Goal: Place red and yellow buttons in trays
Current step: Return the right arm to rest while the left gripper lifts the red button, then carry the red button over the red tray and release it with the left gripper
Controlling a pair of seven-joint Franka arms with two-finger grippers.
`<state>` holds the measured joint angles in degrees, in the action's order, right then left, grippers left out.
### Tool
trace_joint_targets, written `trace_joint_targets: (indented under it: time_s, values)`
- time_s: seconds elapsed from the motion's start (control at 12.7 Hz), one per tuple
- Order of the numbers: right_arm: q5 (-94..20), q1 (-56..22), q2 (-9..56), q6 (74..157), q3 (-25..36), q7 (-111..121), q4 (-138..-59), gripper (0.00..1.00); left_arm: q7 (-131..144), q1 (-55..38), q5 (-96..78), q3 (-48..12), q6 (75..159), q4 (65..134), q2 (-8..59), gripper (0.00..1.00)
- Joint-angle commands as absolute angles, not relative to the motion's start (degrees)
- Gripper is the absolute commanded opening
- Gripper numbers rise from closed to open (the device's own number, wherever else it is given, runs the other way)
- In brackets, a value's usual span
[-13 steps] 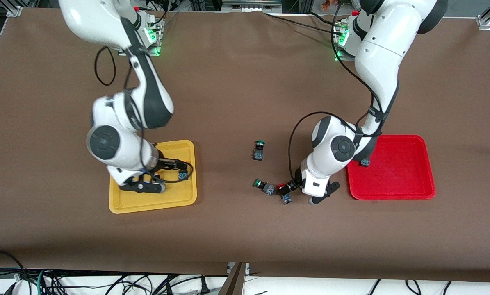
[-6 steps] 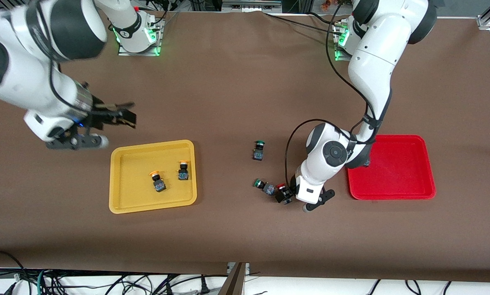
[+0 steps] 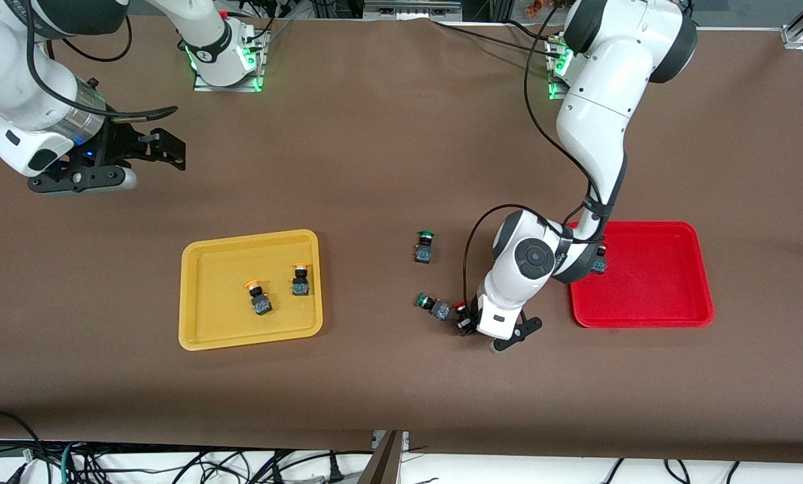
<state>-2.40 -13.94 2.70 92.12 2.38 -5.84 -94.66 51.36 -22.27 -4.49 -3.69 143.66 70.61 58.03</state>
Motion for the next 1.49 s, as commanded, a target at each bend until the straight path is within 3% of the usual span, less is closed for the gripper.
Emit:
trace_joint_targets:
  time_s: [0.0,0.47,0.87,1.18,1.42]
  values:
    - [-1.5,-12.5,2.3,95.3,1.8,-4.1,-96.3,1.0,52.2,-22.5,-4.0,-2.8,142.0,69.0,57.6,0.09]
    - [-1.6,-12.0,3.3,95.5,3.5,-2.8,-95.2,1.0,43.9,-16.6,-4.3,-3.9,119.4,67.1,51.7,0.08]
    - [-1.1,-12.0,3.8,91.8,5.3,-2.5,-92.4,1.0,14.8,-5.1,-6.2,-3.5,95.5,68.1,42.6,0.08]
    - [-1.4,-11.9,3.9,91.8,5.4,-2.2,-92.2,1.0,-7.7,6.3,-5.4,-3.4,93.7,76.5,37.5,0.08]
    - [-1.1,-11.9,4.0,91.7,5.4,-2.3,-91.9,1.0,-14.6,10.5,-5.4,-3.4,106.1,91.7,30.5,0.09]
